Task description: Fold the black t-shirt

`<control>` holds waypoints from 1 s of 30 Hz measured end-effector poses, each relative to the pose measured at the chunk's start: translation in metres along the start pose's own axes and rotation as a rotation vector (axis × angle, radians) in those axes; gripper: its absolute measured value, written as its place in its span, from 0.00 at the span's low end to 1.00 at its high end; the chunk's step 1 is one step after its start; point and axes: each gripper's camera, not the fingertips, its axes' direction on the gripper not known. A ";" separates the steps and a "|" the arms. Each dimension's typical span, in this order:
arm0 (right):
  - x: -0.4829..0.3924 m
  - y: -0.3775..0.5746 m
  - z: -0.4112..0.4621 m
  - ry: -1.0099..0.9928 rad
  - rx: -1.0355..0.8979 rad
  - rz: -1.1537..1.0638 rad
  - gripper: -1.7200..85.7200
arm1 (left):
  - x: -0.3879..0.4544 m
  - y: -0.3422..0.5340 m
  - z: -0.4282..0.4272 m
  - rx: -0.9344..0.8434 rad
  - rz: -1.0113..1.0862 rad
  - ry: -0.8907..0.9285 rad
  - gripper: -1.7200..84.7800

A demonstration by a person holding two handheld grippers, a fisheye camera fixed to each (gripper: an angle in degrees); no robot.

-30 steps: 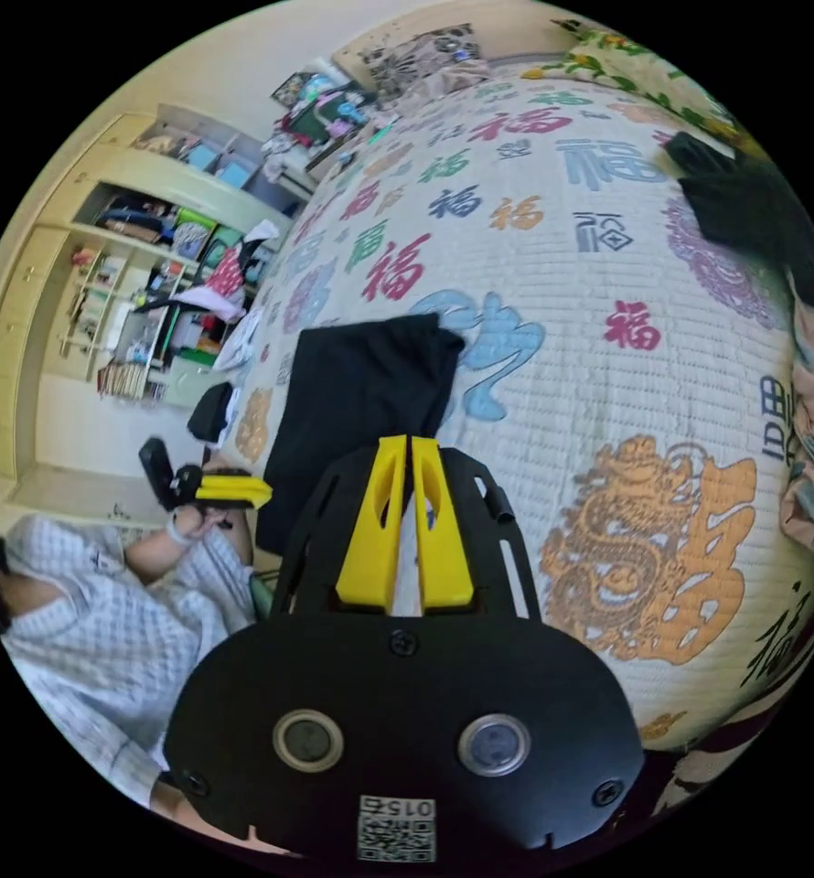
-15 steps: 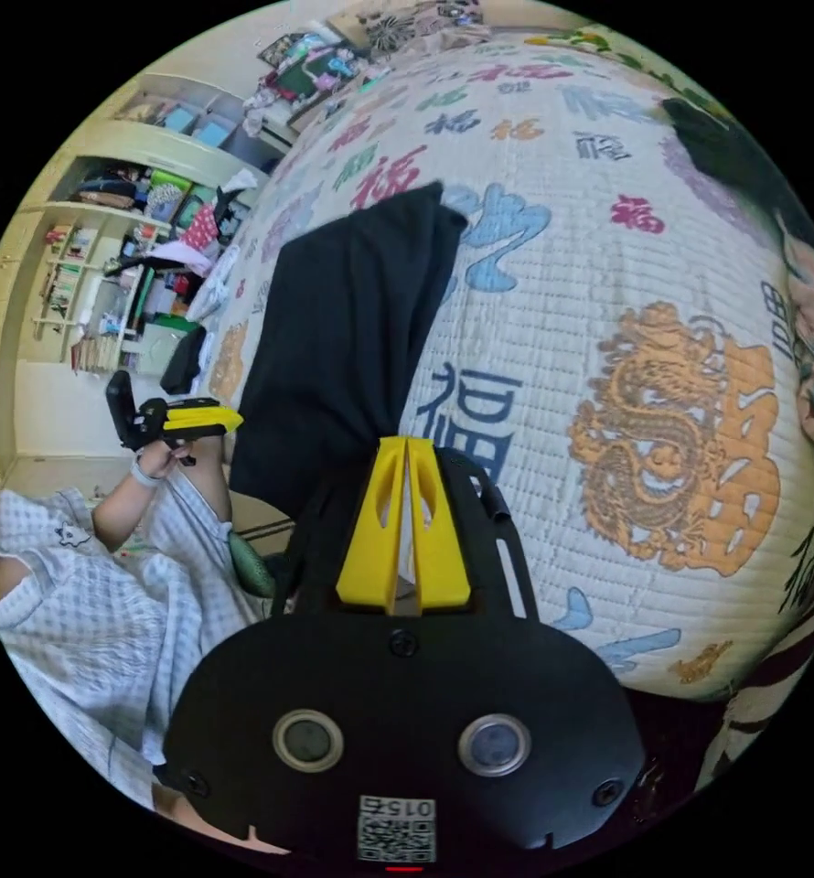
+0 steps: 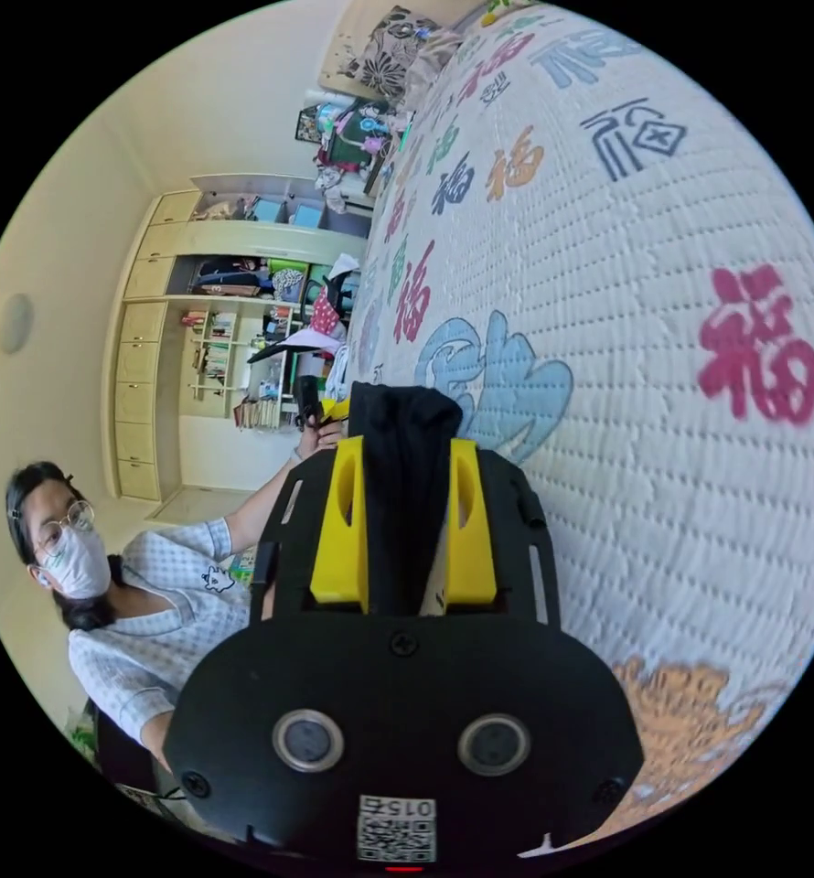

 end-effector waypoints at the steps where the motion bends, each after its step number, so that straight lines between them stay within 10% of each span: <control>1: 0.002 -0.004 0.003 -0.026 -0.016 0.000 0.16 | -0.010 -0.008 0.006 -0.014 -0.009 0.066 0.16; 16: -0.001 -0.020 0.017 0.162 -0.122 0.011 0.09 | -0.027 -0.062 0.003 -0.110 0.010 -0.017 0.03; 30: -0.108 0.130 0.038 0.401 -0.118 -0.619 0.09 | 0.163 0.069 -0.027 -0.142 0.724 -0.100 0.03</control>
